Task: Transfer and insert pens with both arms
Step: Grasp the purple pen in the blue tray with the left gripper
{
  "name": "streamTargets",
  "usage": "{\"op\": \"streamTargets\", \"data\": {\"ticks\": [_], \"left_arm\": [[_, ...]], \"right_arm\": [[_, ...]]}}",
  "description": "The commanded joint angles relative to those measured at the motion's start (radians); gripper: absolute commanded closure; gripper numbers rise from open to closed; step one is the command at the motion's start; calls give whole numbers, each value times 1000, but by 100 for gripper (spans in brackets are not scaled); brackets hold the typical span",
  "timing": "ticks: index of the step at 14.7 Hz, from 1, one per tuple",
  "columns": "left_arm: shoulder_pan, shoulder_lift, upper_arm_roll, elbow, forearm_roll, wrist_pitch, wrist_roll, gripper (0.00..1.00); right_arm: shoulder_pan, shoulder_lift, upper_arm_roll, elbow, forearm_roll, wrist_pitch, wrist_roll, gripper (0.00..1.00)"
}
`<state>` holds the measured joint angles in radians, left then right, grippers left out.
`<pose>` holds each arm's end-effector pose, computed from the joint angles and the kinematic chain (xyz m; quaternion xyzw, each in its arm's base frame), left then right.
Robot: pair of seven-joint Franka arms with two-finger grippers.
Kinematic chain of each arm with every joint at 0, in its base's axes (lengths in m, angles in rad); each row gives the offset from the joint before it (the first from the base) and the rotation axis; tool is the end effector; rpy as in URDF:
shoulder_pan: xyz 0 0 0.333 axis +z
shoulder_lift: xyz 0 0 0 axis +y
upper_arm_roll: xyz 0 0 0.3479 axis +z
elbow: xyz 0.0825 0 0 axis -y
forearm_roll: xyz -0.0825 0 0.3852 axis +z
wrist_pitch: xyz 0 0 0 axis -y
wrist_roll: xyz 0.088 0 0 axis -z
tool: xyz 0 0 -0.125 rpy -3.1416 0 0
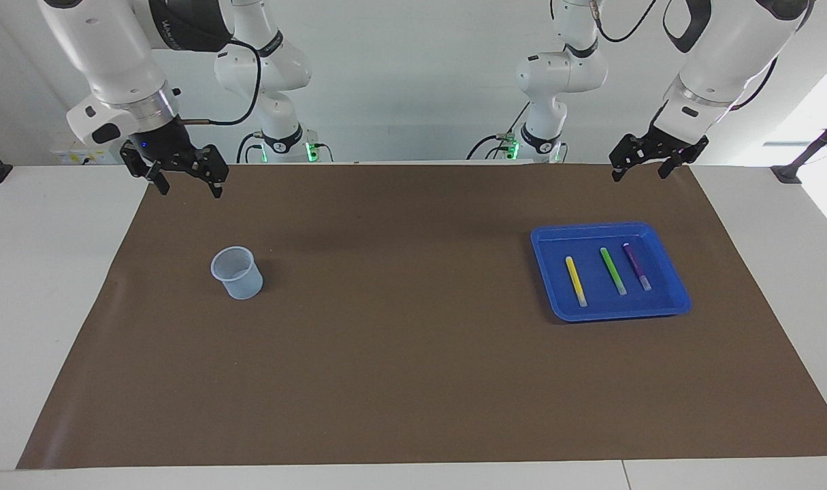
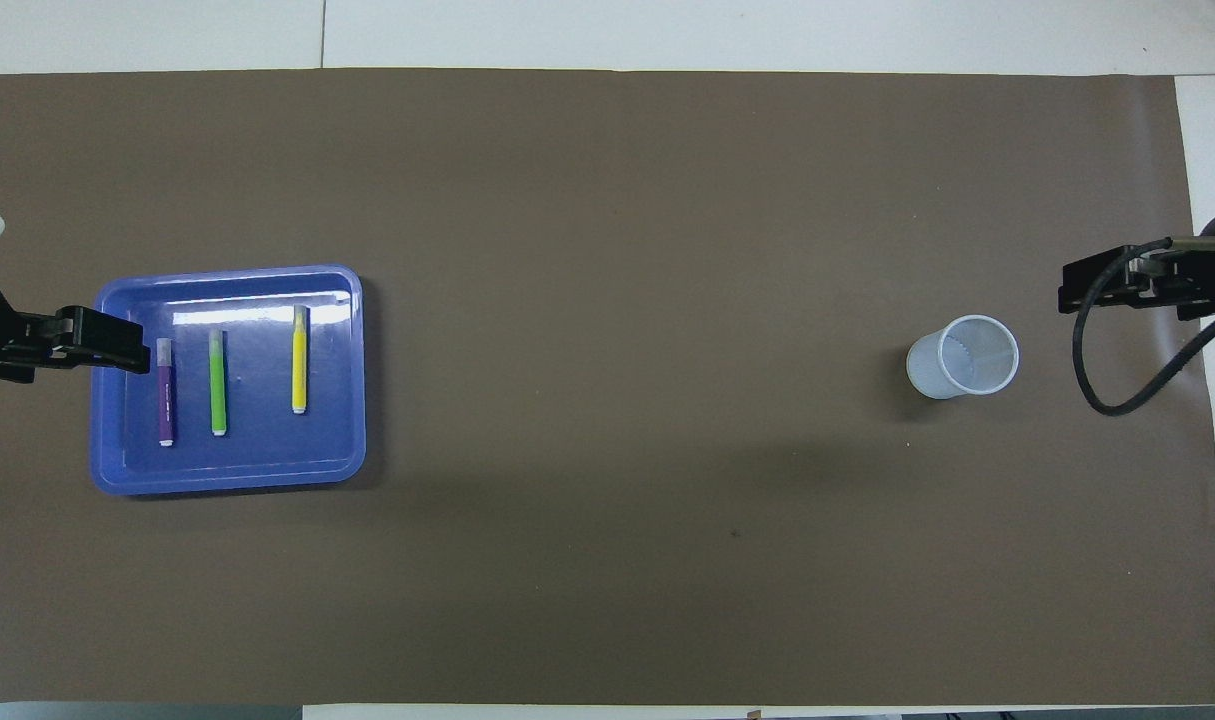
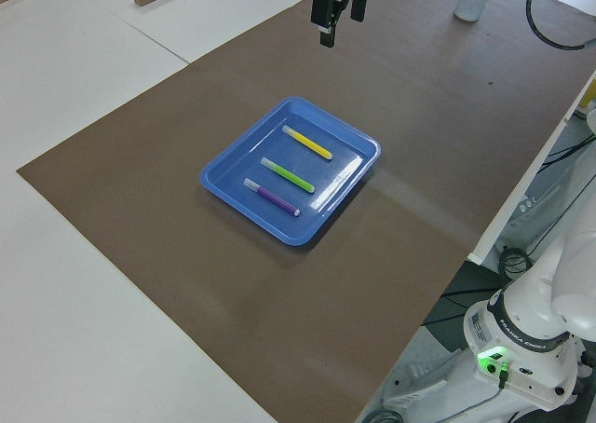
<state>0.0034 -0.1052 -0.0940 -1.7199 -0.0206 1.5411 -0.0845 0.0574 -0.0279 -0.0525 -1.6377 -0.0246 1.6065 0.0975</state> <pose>0.5101 -0.0516 0.6218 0.9993 -0.0025 -0.0373 0.0021 0.5485 -0.0007 0.6252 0.9989 -0.0458 -0.0011 0.0116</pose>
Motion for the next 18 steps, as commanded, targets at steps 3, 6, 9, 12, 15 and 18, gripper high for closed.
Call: {"op": "streamTargets", "data": {"ticks": [3, 6, 9, 12, 15, 18], "left_arm": [[-11, 2, 8, 6, -5, 2, -5, 0], [-8, -22, 10, -45, -6, 23, -8, 0], [10, -79, 13, -174, -5, 135, 0, 0], [84, -100, 19, -323, -5, 289, 81, 0], [174, -30, 19, -401, -5, 414, 225, 0], [231, 123, 19, -409, -5, 560, 345, 0]], "right_arm": [[-13, -14, 5, -14, 6, -8, -18, 0], [-13, -14, 5, -14, 6, -8, -18, 0], [-13, -14, 5, -14, 6, -8, -18, 0], [-13, -14, 5, -14, 6, -8, -18, 0], [-13, -14, 5, -14, 6, -8, -18, 0], [-13, -14, 5, -14, 6, -8, -18, 0]]}}
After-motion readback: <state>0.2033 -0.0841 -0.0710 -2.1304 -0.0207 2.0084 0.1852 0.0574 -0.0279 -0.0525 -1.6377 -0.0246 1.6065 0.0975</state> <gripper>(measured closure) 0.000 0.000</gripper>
